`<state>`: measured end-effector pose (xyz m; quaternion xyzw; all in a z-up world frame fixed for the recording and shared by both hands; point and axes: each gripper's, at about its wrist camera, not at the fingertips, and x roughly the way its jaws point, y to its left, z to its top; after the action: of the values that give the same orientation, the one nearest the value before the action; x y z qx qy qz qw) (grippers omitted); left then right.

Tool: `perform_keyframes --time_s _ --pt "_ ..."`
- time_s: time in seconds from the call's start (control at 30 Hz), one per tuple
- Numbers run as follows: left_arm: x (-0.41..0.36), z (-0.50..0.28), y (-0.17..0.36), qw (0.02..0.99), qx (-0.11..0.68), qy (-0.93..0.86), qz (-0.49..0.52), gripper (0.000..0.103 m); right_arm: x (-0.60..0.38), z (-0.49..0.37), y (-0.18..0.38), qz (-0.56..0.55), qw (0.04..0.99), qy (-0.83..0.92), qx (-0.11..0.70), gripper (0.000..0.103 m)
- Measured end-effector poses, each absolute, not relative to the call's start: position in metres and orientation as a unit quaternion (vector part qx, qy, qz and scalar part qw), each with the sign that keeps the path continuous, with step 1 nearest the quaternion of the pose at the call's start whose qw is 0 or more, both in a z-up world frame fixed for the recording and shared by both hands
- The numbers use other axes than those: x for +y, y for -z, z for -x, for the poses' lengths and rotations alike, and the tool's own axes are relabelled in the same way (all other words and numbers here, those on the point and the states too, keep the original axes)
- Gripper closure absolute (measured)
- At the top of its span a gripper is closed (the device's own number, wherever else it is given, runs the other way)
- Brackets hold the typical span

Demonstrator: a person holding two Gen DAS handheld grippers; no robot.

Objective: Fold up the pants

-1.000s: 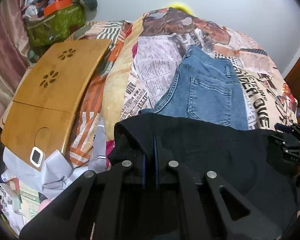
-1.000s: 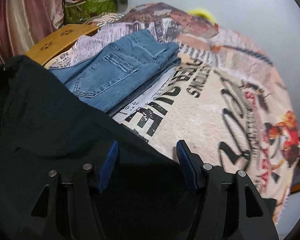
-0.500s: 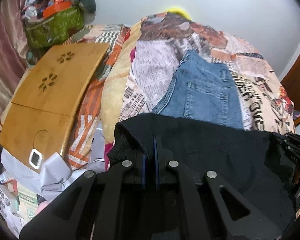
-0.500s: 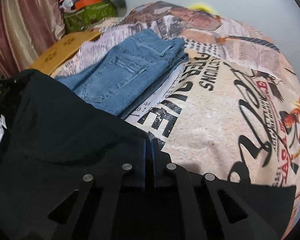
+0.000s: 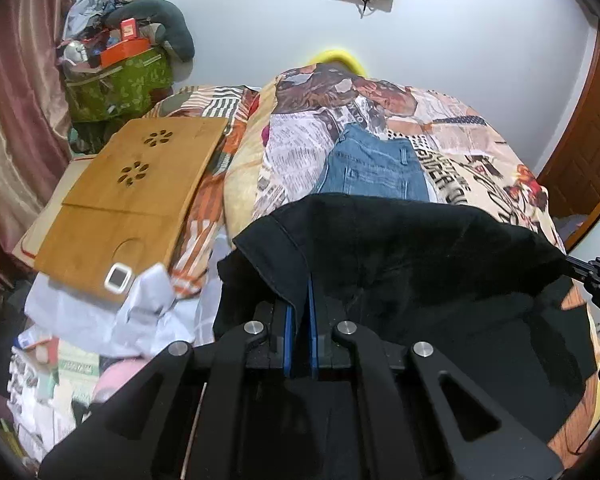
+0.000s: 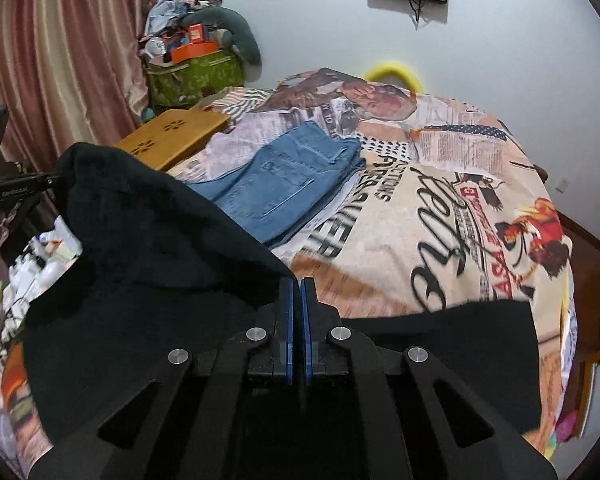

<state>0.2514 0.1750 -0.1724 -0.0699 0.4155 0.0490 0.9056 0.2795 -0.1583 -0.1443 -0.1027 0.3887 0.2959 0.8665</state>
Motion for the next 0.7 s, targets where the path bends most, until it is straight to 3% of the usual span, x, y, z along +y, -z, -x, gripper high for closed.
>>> perform_keyframes --time_s 0.4,0.7 --pt "0.186 -0.167 0.198 0.888 0.438 -0.067 0.119 0.096 -0.166 -0.196 0.173 0.093 0.845 -0.324 0.416 0.1" --pt "0.194 -0.124 0.255 0.843 0.509 -0.092 0.149 0.089 -0.164 -0.165 0.197 0.091 0.832 -0.322 0.442 0.1"
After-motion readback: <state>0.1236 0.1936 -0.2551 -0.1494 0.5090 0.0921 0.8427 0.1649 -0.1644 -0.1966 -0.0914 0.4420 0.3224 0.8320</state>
